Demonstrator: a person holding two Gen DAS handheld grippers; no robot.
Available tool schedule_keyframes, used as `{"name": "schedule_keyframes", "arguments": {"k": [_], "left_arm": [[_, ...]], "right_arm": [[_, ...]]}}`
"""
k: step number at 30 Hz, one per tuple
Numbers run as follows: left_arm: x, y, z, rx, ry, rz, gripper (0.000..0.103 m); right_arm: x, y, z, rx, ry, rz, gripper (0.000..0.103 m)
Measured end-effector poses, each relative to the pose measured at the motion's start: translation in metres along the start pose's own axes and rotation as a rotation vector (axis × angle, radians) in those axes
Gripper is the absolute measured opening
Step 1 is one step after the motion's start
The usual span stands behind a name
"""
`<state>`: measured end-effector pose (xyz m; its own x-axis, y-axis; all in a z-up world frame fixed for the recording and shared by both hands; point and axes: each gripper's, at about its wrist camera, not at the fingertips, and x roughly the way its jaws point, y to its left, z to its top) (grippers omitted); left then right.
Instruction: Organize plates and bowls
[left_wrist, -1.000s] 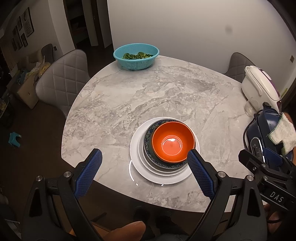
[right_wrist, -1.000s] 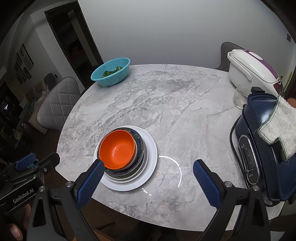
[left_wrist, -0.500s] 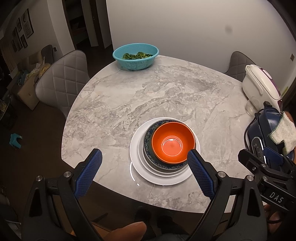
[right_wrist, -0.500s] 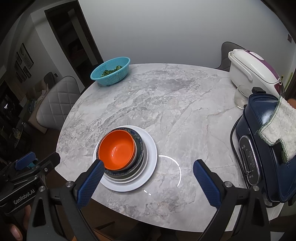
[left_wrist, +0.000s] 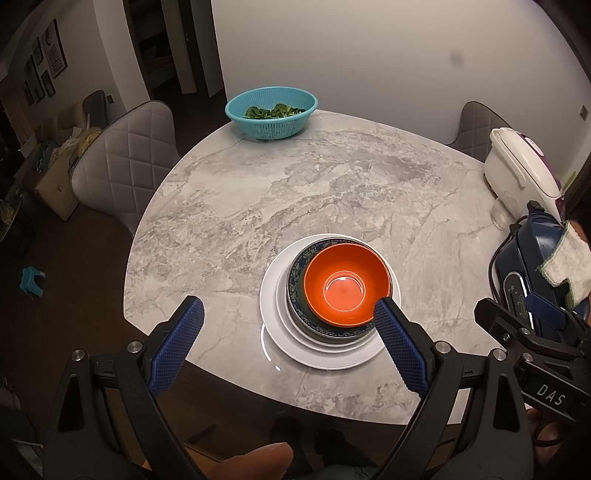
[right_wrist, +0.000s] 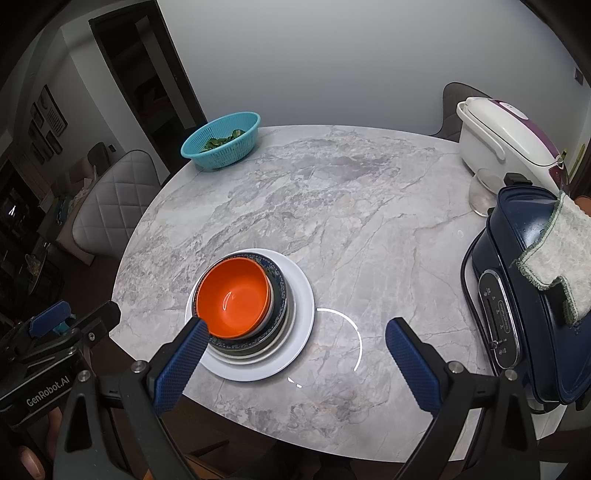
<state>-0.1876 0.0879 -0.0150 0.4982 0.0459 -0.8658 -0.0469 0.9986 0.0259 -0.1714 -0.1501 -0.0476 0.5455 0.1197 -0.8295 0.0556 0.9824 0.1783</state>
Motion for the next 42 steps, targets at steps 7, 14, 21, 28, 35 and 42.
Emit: {"name": "schedule_keyframes", "arguments": {"k": [7,14,21,28,35,42], "left_arm": [[0.0024,0.0029,0.0005,0.000,0.001,-0.006,0.093],[0.0031,0.0057,0.0000,0.004,0.004,-0.007,0.093],[0.0037,0.0074,-0.0010,0.002,0.006,-0.007,0.093],[0.0042,0.0072,-0.0011,0.005,0.003,-0.005,0.093],[0.0055,0.0086,-0.0011,0.007,0.004,-0.005,0.093],[0.0061,0.0091,0.0003,0.010,0.004,-0.009,0.093]], "right_arm": [[-0.0001,0.0001,0.0000,-0.001,0.000,0.000,0.099],[0.0000,0.0000,0.0001,-0.001,0.001,0.001,0.099],[-0.0002,0.0009,-0.0002,-0.001,0.001,-0.001,0.099],[0.0004,0.0008,-0.0002,-0.002,0.002,0.000,0.099],[0.0006,0.0005,0.0005,-0.003,0.003,0.000,0.099],[0.0015,0.0005,-0.0016,-0.005,0.005,0.001,0.099]]}}
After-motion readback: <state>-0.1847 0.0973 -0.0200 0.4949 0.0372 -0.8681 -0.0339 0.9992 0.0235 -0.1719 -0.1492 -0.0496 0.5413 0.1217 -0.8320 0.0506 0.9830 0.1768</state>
